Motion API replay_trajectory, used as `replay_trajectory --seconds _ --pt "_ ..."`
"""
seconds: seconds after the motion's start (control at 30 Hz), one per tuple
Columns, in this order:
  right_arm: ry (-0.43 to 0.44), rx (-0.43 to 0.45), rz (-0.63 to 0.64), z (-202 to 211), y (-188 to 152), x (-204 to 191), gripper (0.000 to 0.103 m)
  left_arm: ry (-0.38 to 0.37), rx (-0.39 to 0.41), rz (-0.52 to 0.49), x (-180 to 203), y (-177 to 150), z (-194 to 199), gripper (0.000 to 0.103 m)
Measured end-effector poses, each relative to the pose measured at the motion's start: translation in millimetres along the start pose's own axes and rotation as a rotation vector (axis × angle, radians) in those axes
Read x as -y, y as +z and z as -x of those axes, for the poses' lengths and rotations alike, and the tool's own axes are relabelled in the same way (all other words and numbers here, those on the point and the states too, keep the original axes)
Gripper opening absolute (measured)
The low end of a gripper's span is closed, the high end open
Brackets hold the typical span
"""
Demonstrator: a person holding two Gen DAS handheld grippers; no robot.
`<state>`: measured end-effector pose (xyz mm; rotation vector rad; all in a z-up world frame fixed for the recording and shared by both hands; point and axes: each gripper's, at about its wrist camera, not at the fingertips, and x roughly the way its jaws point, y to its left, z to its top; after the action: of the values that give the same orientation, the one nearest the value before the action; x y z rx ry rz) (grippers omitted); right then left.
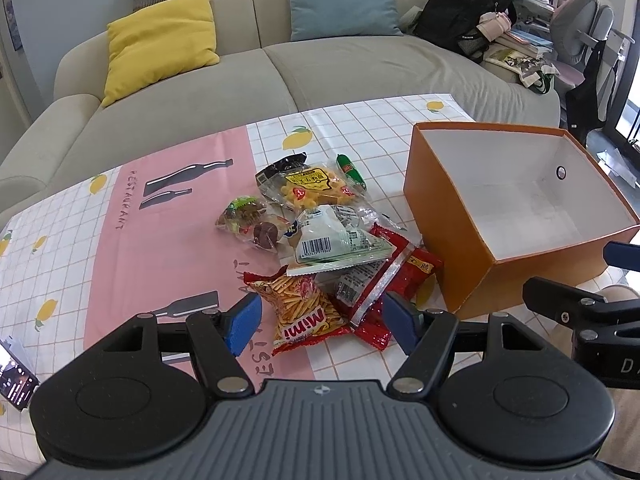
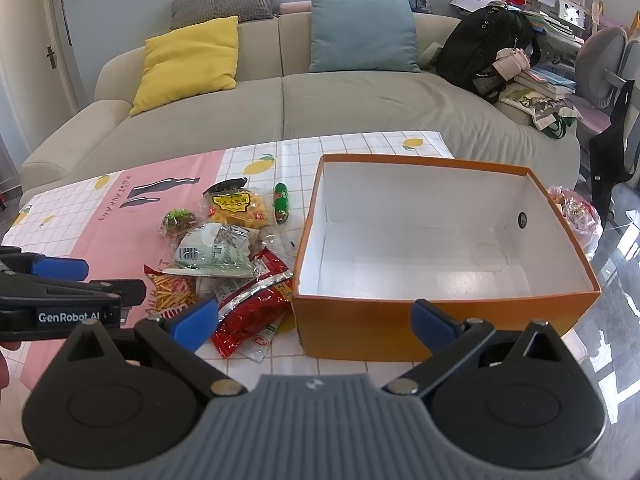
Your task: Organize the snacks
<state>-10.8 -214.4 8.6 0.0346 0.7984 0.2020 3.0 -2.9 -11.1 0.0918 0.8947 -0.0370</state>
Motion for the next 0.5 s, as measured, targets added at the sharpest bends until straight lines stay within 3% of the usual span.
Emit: replay_trajectory --seconds 0.5 --pt "0.002 -0.004 0.000 -0.4 -0.9 0.7 0.100 -0.003 -0.006 0.000 2.0 -0.6 -1.1 0.081"
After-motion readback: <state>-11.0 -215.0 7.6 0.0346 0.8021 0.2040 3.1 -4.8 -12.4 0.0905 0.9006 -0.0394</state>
